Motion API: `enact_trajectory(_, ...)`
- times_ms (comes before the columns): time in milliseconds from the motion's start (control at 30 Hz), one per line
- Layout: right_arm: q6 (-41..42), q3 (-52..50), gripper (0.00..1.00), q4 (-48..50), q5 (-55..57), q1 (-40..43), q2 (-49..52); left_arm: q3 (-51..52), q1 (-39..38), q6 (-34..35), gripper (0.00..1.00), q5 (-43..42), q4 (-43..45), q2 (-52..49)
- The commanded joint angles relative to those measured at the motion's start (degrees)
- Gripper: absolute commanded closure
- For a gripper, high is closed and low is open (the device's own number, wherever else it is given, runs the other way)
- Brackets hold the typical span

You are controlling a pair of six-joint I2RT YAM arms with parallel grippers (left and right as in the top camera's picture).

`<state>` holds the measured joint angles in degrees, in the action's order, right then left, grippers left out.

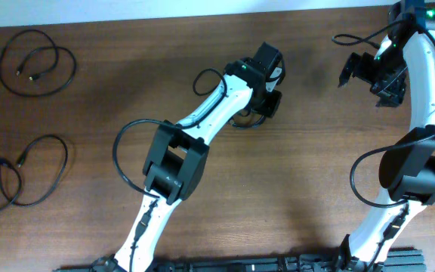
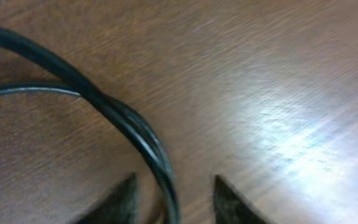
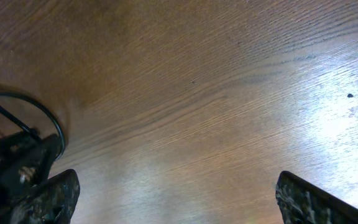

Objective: Untangle cables

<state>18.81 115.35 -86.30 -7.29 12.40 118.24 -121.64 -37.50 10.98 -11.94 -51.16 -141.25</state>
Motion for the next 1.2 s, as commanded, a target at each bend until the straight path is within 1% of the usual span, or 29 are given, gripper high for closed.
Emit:
enact_trajectory(0,-0.28,0.92,0.02,0.02,0.92,0.0,-1.77,-0.66,0.13,0.13,0.82,3.96,0.02,-1.68)
enact_trajectory(33,-0.31,0.92,0.02,0.02,0.92,0.0,-1.77,-0.68,0.15,0.13,0.92,4.31,0.11,-1.68)
enact_trajectory(67,-0.31,0.92,0.02,0.02,0.92,0.0,-1.77,-0.68,0.22,0.13,1.0,4.31,0.11,-1.68)
enact_trajectory(167,-0.28,0.92,0.02,0.02,0.92,0.0,-1.77,-1.51,0.79,0.13,1.0,4.28,-0.59,-1.42)
enact_trajectory(233,-0.31,0.92,0.01,0.02,0.92,0.0,-1.77,-4.37,1.9,0.13,1.0,4.28,-2.64,-0.63)
enact_trajectory(333,-0.28,0.92,0.02,0.02,0.92,0.0,-1.77,-11.08,3.98,0.13,1.0,4.31,-6.19,1.38)
enact_trajectory(500,-0.31,0.92,0.02,0.02,0.92,0.0,-1.77,-23.61,9.4,0.13,1.0,5.05,-8.96,5.27)
enact_trajectory(567,-0.31,0.92,0.02,0.02,0.92,0.0,-1.77,-26.8,11.89,0.13,1.0,9.22,-8.94,6.25)
enact_trajectory(633,-0.28,0.92,0.02,0.02,0.92,0.0,-1.77,-28.28,14.62,0.13,1.0,17.57,-8.94,6.56)
enact_trajectory(667,-0.31,0.92,0.02,0.02,0.92,0.0,-1.77,-28.26,16.06,0.13,1.0,22.36,-9.01,6.54)
enact_trajectory(800,-0.31,0.92,0.02,0.02,0.92,0.0,-1.77,-26.45,21.29,0.2,1.0,34.93,-8.9,6.25)
enact_trajectory(867,-0.28,0.92,0.02,0.02,0.92,0.0,-1.77,-25.9,23.32,1.6,1.0,36.89,-8.9,6.25)
enact_trajectory(1000,-0.31,0.92,0.02,0.02,0.92,0.0,-1.77,-24.81,27.8,5.29,1.0,35.5,-8.44,6.23)
enact_trajectory(1167,-0.31,0.92,0.02,0.02,0.92,0.0,-1.77,-24.52,31.98,5.27,1.0,18.27,-6.93,6.21)
